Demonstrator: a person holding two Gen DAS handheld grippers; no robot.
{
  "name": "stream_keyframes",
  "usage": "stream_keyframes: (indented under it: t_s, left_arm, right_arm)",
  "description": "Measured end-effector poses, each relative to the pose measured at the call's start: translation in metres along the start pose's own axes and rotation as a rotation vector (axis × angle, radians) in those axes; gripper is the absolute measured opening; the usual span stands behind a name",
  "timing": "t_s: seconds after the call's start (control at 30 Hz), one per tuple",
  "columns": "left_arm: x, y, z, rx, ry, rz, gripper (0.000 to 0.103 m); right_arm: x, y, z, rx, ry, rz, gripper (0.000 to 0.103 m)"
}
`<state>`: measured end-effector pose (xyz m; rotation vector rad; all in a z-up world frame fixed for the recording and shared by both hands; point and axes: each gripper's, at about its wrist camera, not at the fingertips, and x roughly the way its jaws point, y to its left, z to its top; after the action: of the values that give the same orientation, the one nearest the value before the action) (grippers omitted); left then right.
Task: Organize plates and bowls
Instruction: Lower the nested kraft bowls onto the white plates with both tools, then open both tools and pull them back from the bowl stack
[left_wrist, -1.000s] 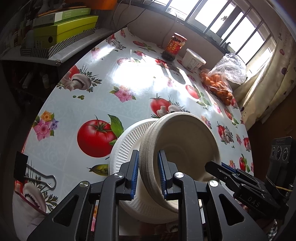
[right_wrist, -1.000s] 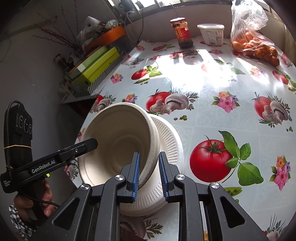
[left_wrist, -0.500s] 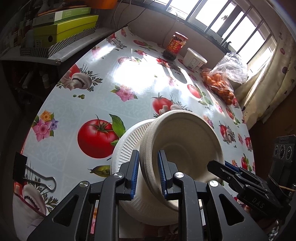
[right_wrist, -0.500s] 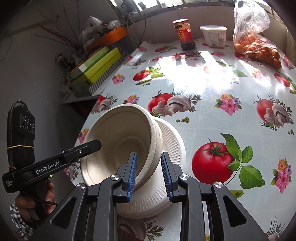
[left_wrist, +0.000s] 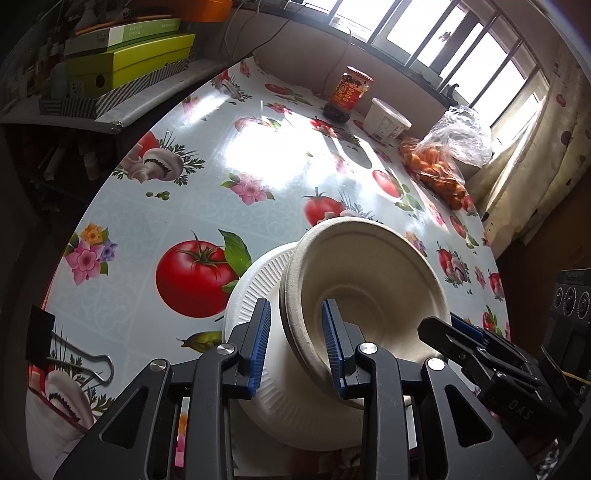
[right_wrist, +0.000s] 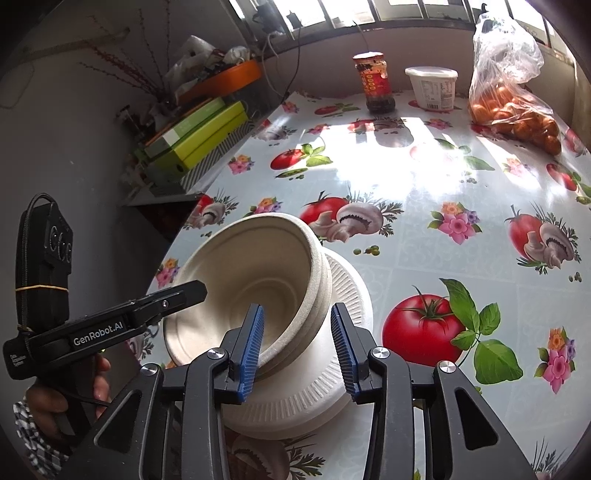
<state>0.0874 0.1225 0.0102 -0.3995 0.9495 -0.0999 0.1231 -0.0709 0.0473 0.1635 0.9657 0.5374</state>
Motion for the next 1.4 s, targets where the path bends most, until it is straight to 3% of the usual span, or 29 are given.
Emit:
stream_keyframes:
  t_s: [0.23, 0.3, 0.63, 0.93, 1.4]
  left_arm:
    - [-0.005, -0.001, -0.002, 0.015, -0.017, 0.007, 0.032]
    - [-0.007, -0.001, -0.003, 0.018, -0.025, 0.01, 0.044]
    - [-0.025, 0.001, -0.009, 0.045, -0.082, 0.04, 0.045]
    - [-0.049, 0.011, -0.023, 0.109, -0.165, 0.119, 0.045]
    - [-0.038, 0.034, -0.066, 0.12, -0.098, 0.164, 0.045]
  right_arm:
    - [-0.006, 0.003, -0.004, -0.022, -0.032, -0.015, 0.044]
    - [-0.007, 0.005, -0.005, -0.035, -0.038, -0.02, 0.045]
    - [-0.021, 0.013, -0.012, -0.088, -0.105, -0.048, 0.049]
    - [-0.045, -0.001, -0.03, -0.1, -0.159, -0.08, 0.059]
    - [-0.048, -0.024, -0.068, -0.114, -0.147, -0.144, 0.06]
